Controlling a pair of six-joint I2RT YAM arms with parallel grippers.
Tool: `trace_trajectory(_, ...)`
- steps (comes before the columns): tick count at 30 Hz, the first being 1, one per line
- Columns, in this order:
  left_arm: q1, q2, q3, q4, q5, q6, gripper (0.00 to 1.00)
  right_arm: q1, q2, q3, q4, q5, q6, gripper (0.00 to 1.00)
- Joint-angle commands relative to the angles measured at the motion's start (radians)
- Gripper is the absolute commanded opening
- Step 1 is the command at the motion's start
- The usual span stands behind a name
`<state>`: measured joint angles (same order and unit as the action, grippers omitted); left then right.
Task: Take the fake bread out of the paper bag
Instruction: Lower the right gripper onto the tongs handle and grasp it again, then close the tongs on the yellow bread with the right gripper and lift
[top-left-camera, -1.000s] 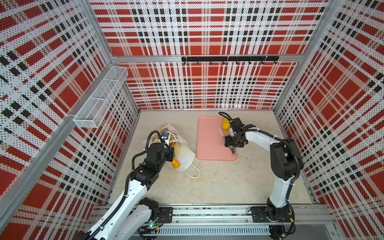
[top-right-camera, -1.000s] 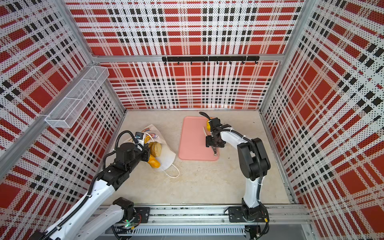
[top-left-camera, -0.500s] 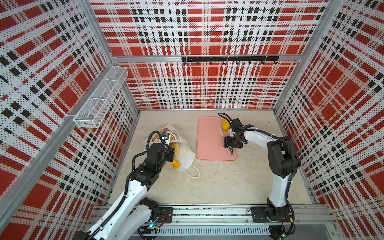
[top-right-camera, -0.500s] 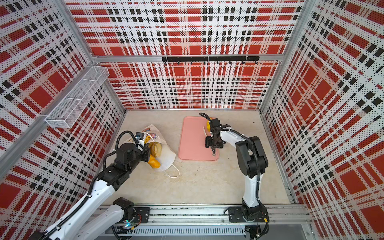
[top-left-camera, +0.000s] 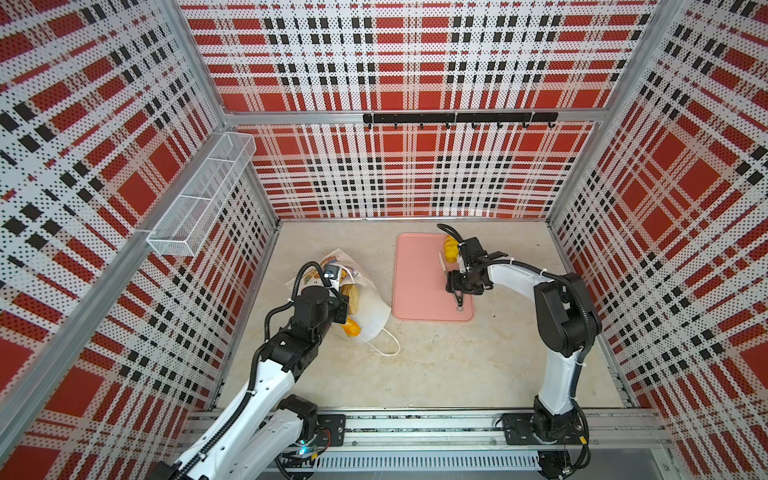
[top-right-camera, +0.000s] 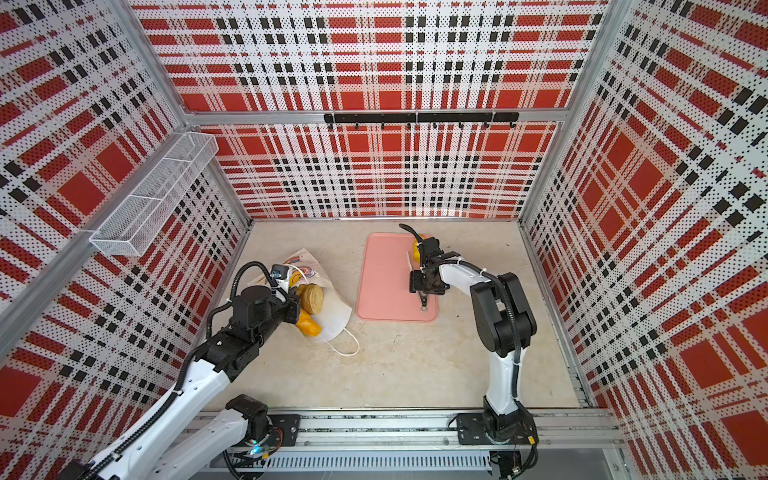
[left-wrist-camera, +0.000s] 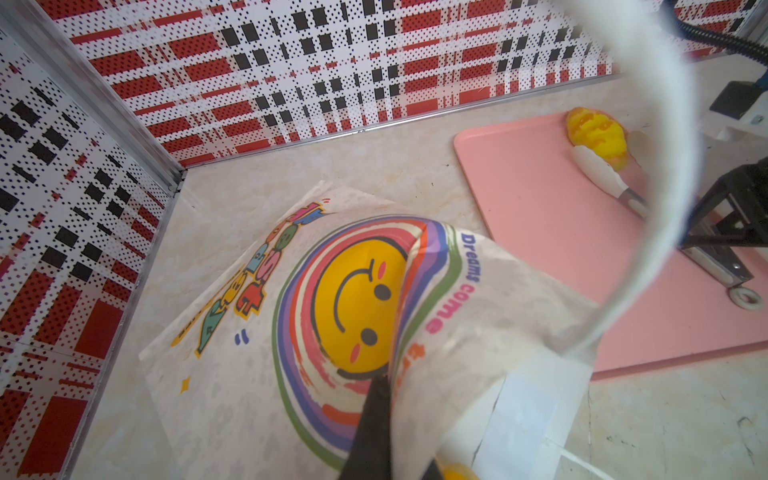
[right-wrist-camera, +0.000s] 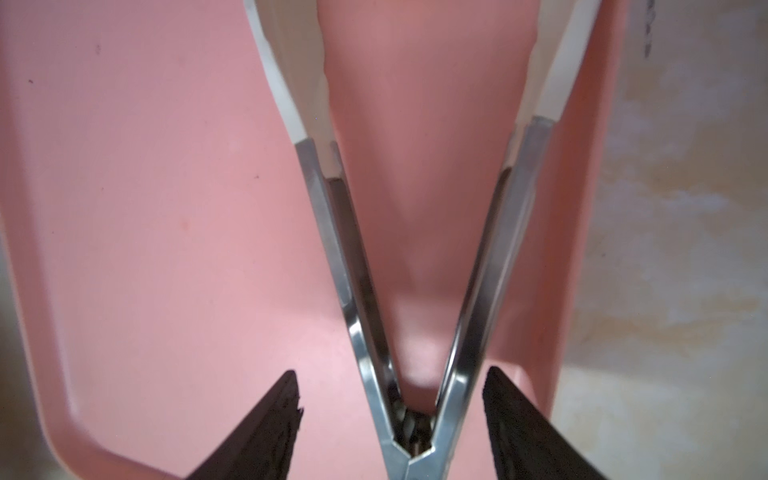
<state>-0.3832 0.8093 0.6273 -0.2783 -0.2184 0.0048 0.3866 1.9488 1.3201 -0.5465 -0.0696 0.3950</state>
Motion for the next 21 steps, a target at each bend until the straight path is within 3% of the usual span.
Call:
trace_trajectory(1,-0.008,-0.025,0.010,0.017,-0.007,-0.004,0.00,0.018,-0.056,-0.081,0.153,0.078,0.034,0.72)
trace_trajectory(8,-0.008,-0.023,0.009,0.018,-0.006,-0.003,0.00,0.043,-0.097,-0.176,0.249,0.150,0.043,0.71)
trace_trajectory(21,-0.008,-0.022,0.010,0.015,-0.009,-0.003,0.00,0.092,-0.048,-0.198,0.307,0.282,0.021,0.57)
